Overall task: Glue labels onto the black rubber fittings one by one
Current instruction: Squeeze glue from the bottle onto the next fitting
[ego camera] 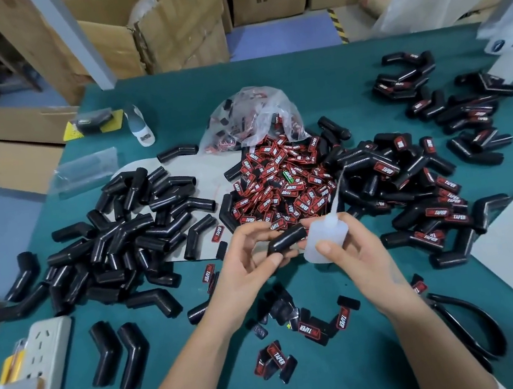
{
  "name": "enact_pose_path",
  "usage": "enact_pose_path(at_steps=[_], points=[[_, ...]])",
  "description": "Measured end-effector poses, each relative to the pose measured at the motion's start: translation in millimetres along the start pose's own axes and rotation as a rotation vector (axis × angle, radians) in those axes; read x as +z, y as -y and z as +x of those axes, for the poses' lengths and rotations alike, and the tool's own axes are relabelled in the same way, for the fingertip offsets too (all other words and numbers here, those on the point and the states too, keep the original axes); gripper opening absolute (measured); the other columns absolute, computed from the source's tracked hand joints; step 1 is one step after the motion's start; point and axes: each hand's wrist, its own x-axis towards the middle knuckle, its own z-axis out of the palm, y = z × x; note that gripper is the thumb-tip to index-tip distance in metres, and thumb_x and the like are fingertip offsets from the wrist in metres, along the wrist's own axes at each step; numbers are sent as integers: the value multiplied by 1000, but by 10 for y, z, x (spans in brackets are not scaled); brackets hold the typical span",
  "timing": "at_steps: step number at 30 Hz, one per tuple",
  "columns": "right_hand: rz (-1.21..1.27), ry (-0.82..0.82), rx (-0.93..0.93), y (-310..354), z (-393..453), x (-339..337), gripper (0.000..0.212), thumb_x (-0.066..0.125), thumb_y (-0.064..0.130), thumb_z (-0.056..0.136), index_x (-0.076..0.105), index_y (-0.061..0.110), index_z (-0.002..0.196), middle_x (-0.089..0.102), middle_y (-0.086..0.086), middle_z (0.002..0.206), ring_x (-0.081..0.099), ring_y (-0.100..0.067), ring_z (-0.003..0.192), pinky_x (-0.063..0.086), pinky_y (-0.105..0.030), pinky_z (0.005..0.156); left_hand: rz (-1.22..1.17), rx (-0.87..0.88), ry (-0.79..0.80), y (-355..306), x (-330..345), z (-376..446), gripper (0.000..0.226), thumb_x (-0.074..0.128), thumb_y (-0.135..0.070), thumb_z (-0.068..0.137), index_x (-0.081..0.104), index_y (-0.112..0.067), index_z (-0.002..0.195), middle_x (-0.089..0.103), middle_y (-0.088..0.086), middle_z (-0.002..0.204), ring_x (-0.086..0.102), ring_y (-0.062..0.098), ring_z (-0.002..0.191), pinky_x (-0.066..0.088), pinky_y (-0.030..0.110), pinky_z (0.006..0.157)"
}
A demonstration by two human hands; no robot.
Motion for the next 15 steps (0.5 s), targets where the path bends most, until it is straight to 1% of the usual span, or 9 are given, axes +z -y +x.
enact_pose_path(at_steps=[2, 4, 6, 7, 9, 11, 13, 14, 15], points=[[-3, -17, -11, 22, -4, 6, 36, 70, 44, 91, 67, 34, 126, 74, 0, 119, 71, -19, 111, 58, -32, 91, -22, -39, 35, -5, 9, -1, 51, 71, -13, 95, 59, -29, 142, 67, 2, 129, 72, 36, 115, 56, 36, 101], [9, -49, -29, 42, -6, -16, 40, 71, 45, 90, 65, 44, 130, 73, 4, 125, 71, -19, 113, 57, -27, 90, -87, -57, 21, -20, 9, 0, 53, 76, -17, 92, 63, -27, 143, 68, 6, 132, 71, 35, 118, 54, 33, 103], [23, -91, -37, 55, -1, -54, 48, 76, 46, 86, 62, 49, 131, 70, 7, 133, 71, -20, 116, 58, -28, 92, -160, -68, -24, -40, -3, 6, 54, 79, -18, 88, 67, -24, 140, 67, 15, 136, 70, 33, 119, 54, 32, 103], [37, -114, -32, 56, 2, -75, 49, 79, 47, 83, 62, 49, 129, 71, 6, 132, 73, -23, 113, 59, -28, 89, -194, -73, -48, -45, -10, 9, 55, 80, -17, 86, 68, -23, 139, 68, 18, 136, 71, 32, 118, 54, 32, 103], [63, -151, -12, 64, 1, -100, 46, 82, 51, 79, 62, 47, 120, 74, 4, 124, 77, -26, 100, 60, -24, 76, -255, -71, -82, -41, -25, 18, 58, 81, -15, 84, 68, -22, 140, 71, 17, 129, 71, 31, 115, 54, 34, 103], [23, -162, -10, 60, -3, -112, 47, 80, 62, 81, 63, 44, 121, 74, 2, 116, 77, -20, 90, 56, -20, 67, -293, -49, -94, -36, -35, 25, 59, 79, -9, 86, 66, -22, 143, 73, 13, 123, 71, 28, 113, 54, 32, 102], [11, -131, 4, 23, 8, -129, 55, 78, 67, 82, 63, 40, 128, 72, 1, 106, 66, -13, 78, 51, -20, 64, -316, -21, -107, -38, -34, 32, 60, 73, 0, 91, 63, -21, 146, 70, 11, 125, 70, 27, 111, 54, 32, 101], [30, -107, 25, -2, 19, -136, 59, 79, 66, 81, 62, 40, 132, 70, 1, 102, 60, -12, 75, 49, -20, 64, -323, -10, -113, -36, -27, 39, 61, 69, 3, 91, 61, -20, 147, 66, 11, 128, 70, 28, 110, 55, 33, 101], [47, -82, 43, -25, 31, -143, 64, 82, 63, 80, 61, 40, 135, 70, 3, 104, 59, -12, 77, 50, -21, 67, -325, -1, -117, -34, -25, 42, 63, 67, 4, 91, 59, -19, 149, 63, 11, 130, 69, 29, 110, 55, 34, 101]])
